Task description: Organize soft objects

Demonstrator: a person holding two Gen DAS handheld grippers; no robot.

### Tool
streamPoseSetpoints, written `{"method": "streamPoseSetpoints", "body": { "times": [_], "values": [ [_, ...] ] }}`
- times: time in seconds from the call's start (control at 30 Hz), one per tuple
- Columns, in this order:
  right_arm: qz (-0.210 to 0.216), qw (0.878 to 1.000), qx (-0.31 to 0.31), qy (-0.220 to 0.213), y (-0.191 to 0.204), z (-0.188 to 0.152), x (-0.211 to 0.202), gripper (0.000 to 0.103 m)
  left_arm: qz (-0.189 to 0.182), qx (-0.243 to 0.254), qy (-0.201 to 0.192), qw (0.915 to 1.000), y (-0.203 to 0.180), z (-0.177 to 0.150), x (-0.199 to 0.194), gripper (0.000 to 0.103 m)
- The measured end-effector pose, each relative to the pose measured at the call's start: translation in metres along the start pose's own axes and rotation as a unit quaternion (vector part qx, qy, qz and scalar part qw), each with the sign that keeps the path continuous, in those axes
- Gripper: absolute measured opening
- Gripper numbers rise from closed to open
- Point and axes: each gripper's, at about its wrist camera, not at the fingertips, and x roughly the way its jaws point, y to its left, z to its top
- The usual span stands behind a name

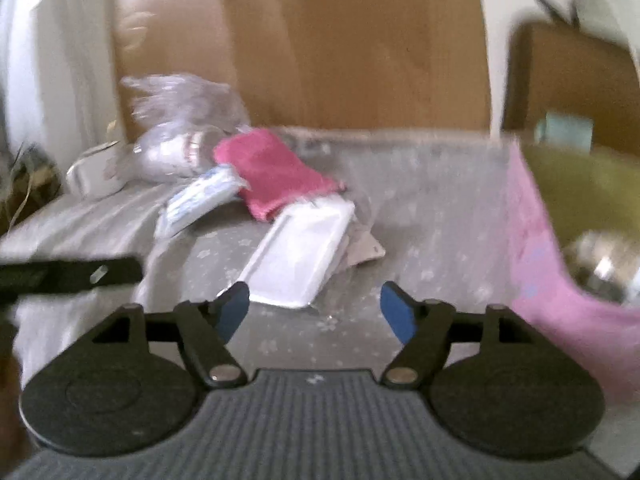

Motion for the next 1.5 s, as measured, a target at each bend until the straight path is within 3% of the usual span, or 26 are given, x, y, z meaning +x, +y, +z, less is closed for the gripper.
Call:
{"method": "streamPoseSetpoints", "body": {
  "times": [0.07, 0.1, 0.13, 0.3, 0.5, 0.6, 0.63, 0.67, 0.77, 0.87, 1.03, 1.5],
  "values": [
    [0.01, 0.998, 0.054, 0.026, -0.006, -0.002, 0.015, 0.071, -0.009, -0.002, -0.001, 1.0, -0.001, 0.0, 0.0, 0.097],
    [0.019, 0.998, 0.065, 0.018, -0.005, -0.003, 0.015, 0.047, -0.013, -0.002, -0.002, 0.9999, -0.003, -0.001, -0.001, 0.097],
    [0.041, 0.996, 0.073, 0.03, -0.003, -0.004, 0.017, 0.034, -0.017, -0.001, -0.003, 0.9998, -0.003, -0.001, -0.002, 0.098],
    [0.057, 0.996, 0.062, 0.022, 0.007, -0.017, 0.005, 0.022, -0.027, -0.005, -0.006, 0.9996, -0.001, -0.003, 0.0, 0.098],
    [0.108, 0.992, 0.066, 0.025, -0.007, -0.05, -0.044, 0.022, -0.025, -0.014, -0.008, 0.9996, 0.002, -0.003, -0.001, 0.101],
    [0.174, 0.983, 0.04, 0.042, -0.02, -0.066, -0.072, 0.022, -0.023, -0.013, -0.006, 0.9996, 0.001, -0.004, -0.001, 0.101],
    [0.178, 0.983, 0.028, 0.041, -0.023, -0.07, -0.078, 0.022, -0.021, -0.013, -0.006, 0.9997, 0.001, -0.004, -0.002, 0.101],
    [0.168, 0.985, 0.015, 0.034, -0.029, -0.075, -0.086, 0.023, -0.02, -0.013, -0.005, 0.9997, 0.001, -0.004, -0.002, 0.101],
    [0.089, 0.995, 0.054, 0.007, -0.056, -0.077, -0.095, 0.049, -0.017, -0.015, -0.003, 0.9997, 0.001, -0.005, -0.002, 0.101],
    [0.057, 0.993, 0.106, -0.012, -0.074, -0.072, -0.095, 0.048, -0.012, -0.016, 0.0, 0.9998, 0.001, -0.005, -0.001, 0.101],
    [0.047, 0.996, 0.074, -0.011, -0.057, -0.073, -0.087, 0.049, -0.006, -0.016, 0.002, 0.9999, 0.001, -0.005, -0.001, 0.102],
    [0.074, 0.99, 0.118, -0.019, -0.079, -0.082, -0.098, 0.052, -0.009, -0.016, 0.008, 0.9998, 0.002, -0.004, 0.002, 0.102]
  ]
}}
